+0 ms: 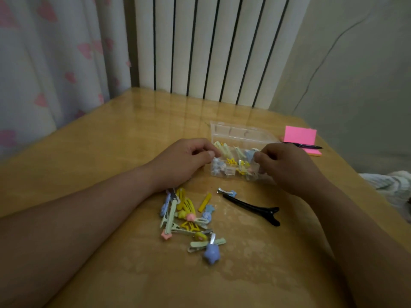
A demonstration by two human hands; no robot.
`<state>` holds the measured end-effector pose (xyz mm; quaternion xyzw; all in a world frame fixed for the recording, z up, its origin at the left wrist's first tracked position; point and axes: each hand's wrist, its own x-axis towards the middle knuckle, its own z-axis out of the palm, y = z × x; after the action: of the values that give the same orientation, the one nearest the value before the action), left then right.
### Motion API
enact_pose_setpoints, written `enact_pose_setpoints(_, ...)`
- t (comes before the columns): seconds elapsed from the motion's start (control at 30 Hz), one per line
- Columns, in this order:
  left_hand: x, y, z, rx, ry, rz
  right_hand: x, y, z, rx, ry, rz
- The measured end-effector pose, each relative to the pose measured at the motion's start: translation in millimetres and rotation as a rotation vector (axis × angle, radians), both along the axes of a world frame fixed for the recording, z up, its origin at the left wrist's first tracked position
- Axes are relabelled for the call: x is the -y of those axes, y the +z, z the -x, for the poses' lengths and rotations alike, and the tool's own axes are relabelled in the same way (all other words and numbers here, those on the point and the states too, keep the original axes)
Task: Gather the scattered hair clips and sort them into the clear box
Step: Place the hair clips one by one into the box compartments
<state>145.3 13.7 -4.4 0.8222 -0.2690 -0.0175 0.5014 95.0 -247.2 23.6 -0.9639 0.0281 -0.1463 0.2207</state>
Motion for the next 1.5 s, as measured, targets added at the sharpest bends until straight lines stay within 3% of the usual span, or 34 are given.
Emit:
enact_pose_setpoints(0.23, -1.6, 0.4, -0.1, 0.001, -0.01, -0.001, -24.7, 13.6, 22.4, 0.265, 0.148, -0.067)
enact_pose_setpoints(0.57, -2.6, 1.5, 0.1, -0.016, -0.005, 0.03, -62.6, 19.3, 48.9, -0.115, 0.502, 0.085)
enact_pose_setpoints(0.83, -3.1, 1.3, -0.4, -0.02, 0.0, 0.033, -87.9, 9.6, 56.8, -0.228, 0.64, 0.087)
enact_pose_setpoints(1.1, -3.1, -0.8, -2.0, -0.016, -0.002, 0.038, -96.0, 0.3, 53.3, -0.111, 0.632, 0.224)
enact_pose_setpoints(1.27, -3.3, -1.4, -3.8, -0.015, -0.028, 0.061, -88.5, 6.5, 50.6, -0.093, 0.575, 0.066)
enact_pose_setpoints(1.5, -3.5, -1.2, -2.6, 0.0, -0.089, 0.014, -20.1, 19.6, 13.8, 0.218, 0.072, -0.176)
